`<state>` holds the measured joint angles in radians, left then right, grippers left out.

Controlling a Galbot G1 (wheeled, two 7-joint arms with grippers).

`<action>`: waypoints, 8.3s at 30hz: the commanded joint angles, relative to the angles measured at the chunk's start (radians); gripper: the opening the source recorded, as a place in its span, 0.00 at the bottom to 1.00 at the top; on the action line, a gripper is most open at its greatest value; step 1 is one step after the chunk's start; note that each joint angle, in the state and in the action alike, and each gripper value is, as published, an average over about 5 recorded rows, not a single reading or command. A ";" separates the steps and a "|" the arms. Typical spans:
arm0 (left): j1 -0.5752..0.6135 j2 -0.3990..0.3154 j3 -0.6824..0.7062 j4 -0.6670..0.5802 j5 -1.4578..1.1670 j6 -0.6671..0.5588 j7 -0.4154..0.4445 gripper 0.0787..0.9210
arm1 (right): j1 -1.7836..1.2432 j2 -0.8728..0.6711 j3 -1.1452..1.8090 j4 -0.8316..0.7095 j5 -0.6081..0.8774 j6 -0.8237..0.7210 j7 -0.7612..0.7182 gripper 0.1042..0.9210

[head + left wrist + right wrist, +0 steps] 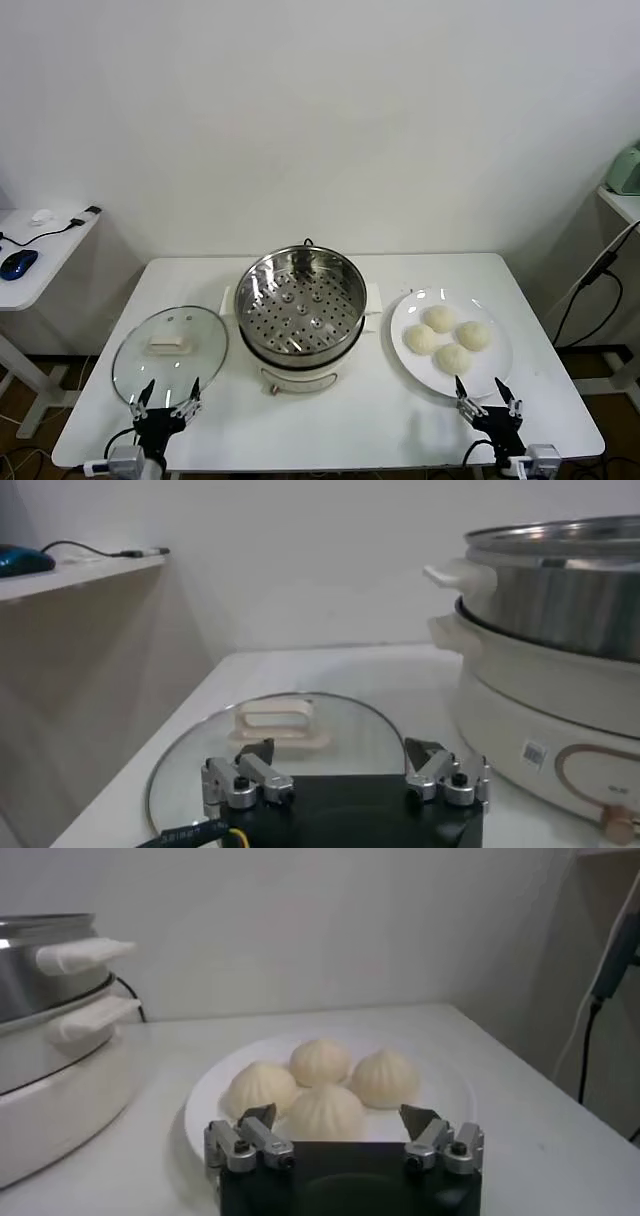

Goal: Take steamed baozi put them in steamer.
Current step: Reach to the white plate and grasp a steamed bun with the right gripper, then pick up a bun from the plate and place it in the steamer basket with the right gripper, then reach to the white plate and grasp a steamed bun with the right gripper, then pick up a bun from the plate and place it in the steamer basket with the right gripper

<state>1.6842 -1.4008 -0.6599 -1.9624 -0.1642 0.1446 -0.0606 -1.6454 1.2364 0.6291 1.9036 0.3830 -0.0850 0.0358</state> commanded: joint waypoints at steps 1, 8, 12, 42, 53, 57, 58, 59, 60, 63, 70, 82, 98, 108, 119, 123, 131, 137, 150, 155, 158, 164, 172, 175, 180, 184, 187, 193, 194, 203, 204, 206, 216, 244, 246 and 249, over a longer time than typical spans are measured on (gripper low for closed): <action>0.001 0.002 0.006 -0.018 0.001 0.007 0.003 0.88 | 0.101 -0.057 0.005 0.026 -0.032 -0.097 -0.008 0.88; -0.005 0.015 0.010 -0.027 0.001 0.005 0.006 0.88 | 0.567 -0.337 -0.164 -0.127 -0.002 -0.310 0.045 0.88; -0.006 0.018 0.009 -0.031 -0.002 0.004 0.005 0.88 | 0.882 -0.538 -0.445 -0.304 -0.024 -0.334 -0.106 0.88; -0.013 0.004 0.011 -0.026 0.008 -0.014 0.010 0.88 | 2.065 -0.402 -2.020 -0.987 -0.116 0.016 -1.197 0.88; -0.012 -0.002 0.017 -0.016 0.008 -0.014 0.008 0.88 | 1.876 -0.255 -1.890 -1.132 -0.215 -0.041 -1.110 0.88; -0.012 -0.005 0.023 -0.008 0.013 -0.018 0.006 0.88 | 1.835 -0.224 -1.834 -1.183 -0.236 -0.049 -1.084 0.88; -0.011 -0.006 0.025 -0.007 0.014 -0.019 0.006 0.88 | 1.826 -0.217 -1.820 -1.196 -0.240 -0.048 -1.079 0.88; -0.011 -0.005 0.026 -0.006 0.015 -0.020 0.005 0.88 | 1.819 -0.212 -1.807 -1.208 -0.243 -0.047 -1.075 0.88; -0.011 -0.005 0.026 -0.006 0.015 -0.021 0.005 0.88 | 1.812 -0.207 -1.794 -1.216 -0.245 -0.047 -1.071 0.88; -0.012 -0.005 0.027 -0.005 0.017 -0.021 0.005 0.88 | 1.795 -0.196 -1.762 -1.235 -0.248 -0.043 -1.058 0.88; -0.006 -0.006 0.031 -0.009 0.026 -0.023 0.004 0.88 | 1.783 -0.192 -1.735 -1.236 -0.247 -0.043 -1.069 0.83; 0.013 -0.017 0.039 -0.024 0.036 -0.018 -0.007 0.88 | 1.936 -0.254 -1.832 -1.099 -0.196 -0.035 -1.111 0.71; 0.018 -0.021 0.062 -0.066 0.033 0.006 -0.016 0.88 | 2.671 -0.003 -2.220 -0.695 0.154 0.339 -1.188 0.71; 0.017 -0.023 0.071 -0.077 0.035 0.006 -0.015 0.88 | 2.442 0.129 -2.123 -0.626 -0.205 0.605 -1.115 0.69; 0.028 -0.026 0.074 -0.077 0.034 -0.003 -0.019 0.88 | 2.137 0.239 -1.983 -0.989 -0.581 0.755 -1.064 0.69; 0.029 -0.025 0.074 -0.074 0.033 -0.008 -0.022 0.88 | 2.100 0.278 -1.956 -1.081 -0.612 0.776 -1.054 0.69; 0.027 -0.025 0.078 -0.070 0.033 -0.012 -0.024 0.88 | 2.054 0.342 -1.900 -1.221 -0.657 0.813 -1.033 0.69; 0.026 -0.025 0.079 -0.071 0.032 -0.012 -0.025 0.88 | 2.058 0.361 -1.891 -1.258 -0.644 0.831 -1.043 0.70; 0.035 -0.028 0.086 -0.073 0.034 -0.014 -0.025 0.88 | 2.160 0.307 -1.968 -1.165 -0.379 0.837 -1.100 0.88; 0.042 -0.030 0.088 -0.082 0.037 -0.015 -0.025 0.88 | 2.322 0.167 -2.038 -0.998 -0.173 0.761 -1.147 0.88; 0.046 -0.030 0.088 -0.086 0.038 -0.015 -0.024 0.88 | 2.457 0.040 -2.155 -0.881 0.034 0.642 -1.142 0.88; 0.045 -0.030 0.089 -0.096 0.038 -0.013 -0.023 0.88 | 2.708 -0.271 -2.491 -0.627 0.257 0.237 -1.073 0.88; 0.026 -0.029 0.090 -0.082 0.031 -0.014 -0.025 0.88 | 2.690 -0.562 -2.653 -0.381 0.263 -0.093 -0.939 0.88; 0.022 -0.031 0.089 -0.078 0.031 -0.014 -0.025 0.88 | 2.602 -0.595 -2.620 -0.320 0.298 -0.177 -0.881 0.88; 0.024 -0.035 0.085 -0.078 0.033 -0.013 -0.025 0.88 | 2.401 -0.583 -2.486 -0.367 0.284 -0.259 -0.801 0.88; 0.030 -0.038 0.080 -0.076 0.033 -0.013 -0.026 0.88 | 2.242 -0.535 -2.378 -0.475 0.250 -0.273 -0.789 0.88; 0.033 -0.044 0.079 -0.075 0.034 -0.012 -0.031 0.88 | 2.161 -0.492 -2.321 -0.544 0.236 -0.273 -0.789 0.88; 0.040 -0.049 0.077 -0.073 0.037 -0.014 -0.035 0.88 | 2.060 -0.411 -2.234 -0.666 0.213 -0.265 -0.780 0.88; 0.041 -0.050 0.077 -0.073 0.037 -0.015 -0.035 0.88 | 2.049 -0.401 -2.222 -0.679 0.209 -0.264 -0.780 0.88; 0.041 -0.049 0.076 -0.067 0.036 -0.019 -0.041 0.88 | 1.988 -0.344 -2.175 -0.756 0.163 -0.254 -0.780 0.88; 0.042 -0.048 0.076 -0.067 0.036 -0.019 -0.041 0.88 | 1.984 -0.340 -2.171 -0.761 0.161 -0.254 -0.780 0.88; 0.042 -0.048 0.077 -0.067 0.036 -0.020 -0.041 0.88 | 1.978 -0.334 -2.165 -0.769 0.158 -0.254 -0.783 0.88; 0.044 -0.047 0.082 -0.070 0.036 -0.018 -0.040 0.88 | 2.000 -0.326 -2.163 -0.766 0.158 -0.243 -0.816 0.74; 0.038 -0.042 0.103 -0.116 0.025 -0.004 -0.041 0.88 | 2.734 -0.084 -2.253 -0.456 0.735 -0.253 -0.887 0.73; 0.039 -0.042 0.103 -0.121 0.025 -0.004 -0.042 0.88 | 2.685 -0.040 -2.233 -0.452 0.748 -0.270 -0.848 0.73; 0.041 -0.043 0.100 -0.127 0.024 -0.004 -0.042 0.88 | 2.592 0.025 -2.203 -0.471 0.750 -0.291 -0.797 0.73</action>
<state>1.7245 -1.4436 -0.5618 -2.0872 -0.1409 0.1406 -0.1026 0.9772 1.0922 -1.6520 1.3730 0.9905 -0.3242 -0.8720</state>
